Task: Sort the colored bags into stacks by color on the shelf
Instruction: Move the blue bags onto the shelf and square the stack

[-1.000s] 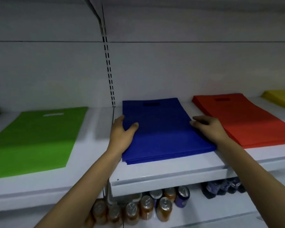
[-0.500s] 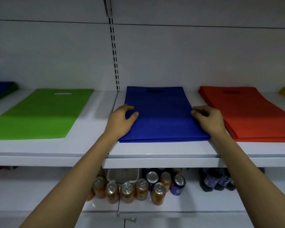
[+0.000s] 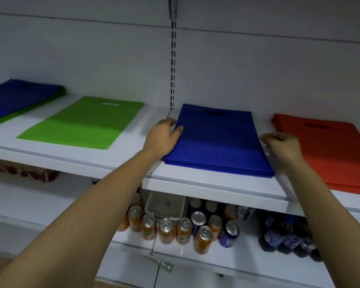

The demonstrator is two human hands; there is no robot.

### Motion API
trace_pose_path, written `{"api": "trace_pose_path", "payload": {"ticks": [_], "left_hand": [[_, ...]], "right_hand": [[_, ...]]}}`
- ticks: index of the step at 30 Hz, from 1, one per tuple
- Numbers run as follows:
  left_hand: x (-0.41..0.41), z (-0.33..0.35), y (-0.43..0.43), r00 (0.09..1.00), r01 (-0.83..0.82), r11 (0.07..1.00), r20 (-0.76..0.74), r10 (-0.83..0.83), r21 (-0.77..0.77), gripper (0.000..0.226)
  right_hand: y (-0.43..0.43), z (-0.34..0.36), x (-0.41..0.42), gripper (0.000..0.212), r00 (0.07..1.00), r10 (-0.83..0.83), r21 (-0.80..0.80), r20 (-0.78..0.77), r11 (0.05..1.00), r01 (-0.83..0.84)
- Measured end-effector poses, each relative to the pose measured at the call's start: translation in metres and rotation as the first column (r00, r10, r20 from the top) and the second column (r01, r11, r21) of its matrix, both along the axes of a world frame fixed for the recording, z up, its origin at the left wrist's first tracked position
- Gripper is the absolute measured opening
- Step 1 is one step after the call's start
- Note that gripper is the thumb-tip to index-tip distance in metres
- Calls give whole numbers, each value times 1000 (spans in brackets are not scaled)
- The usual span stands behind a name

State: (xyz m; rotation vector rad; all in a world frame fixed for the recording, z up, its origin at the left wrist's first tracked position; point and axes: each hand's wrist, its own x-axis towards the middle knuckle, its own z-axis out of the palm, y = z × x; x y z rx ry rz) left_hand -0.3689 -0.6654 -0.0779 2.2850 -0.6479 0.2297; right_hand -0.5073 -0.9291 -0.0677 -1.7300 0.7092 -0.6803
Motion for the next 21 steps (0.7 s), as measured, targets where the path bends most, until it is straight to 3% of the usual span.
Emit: {"api": "trace_pose_path", "payload": {"ticks": [3,7,12,16,21], "left_hand": [[1,10,27,988,-63,984,149,38,169,42],[9,33,81,953,-183,879,300,48,440,43],[21,62,174,900,-329,767,429,78,551,41],[34,68,281,878,-417,694,457,142,586,43],[45,58,421,859,-492,615,460,227,616,37]], "right_hand": [[11,17,10,19,994,-60,-337,-88,941,27],[76,34,54,27,977,60,-532,-204,831,-162],[213,50,115,38,906,270,-636,-327,646,-422],[324,52,153,44,877,320,-717,-357,509,-477],[445,47,184,48,850,359,-744,-386,424,-516]]}}
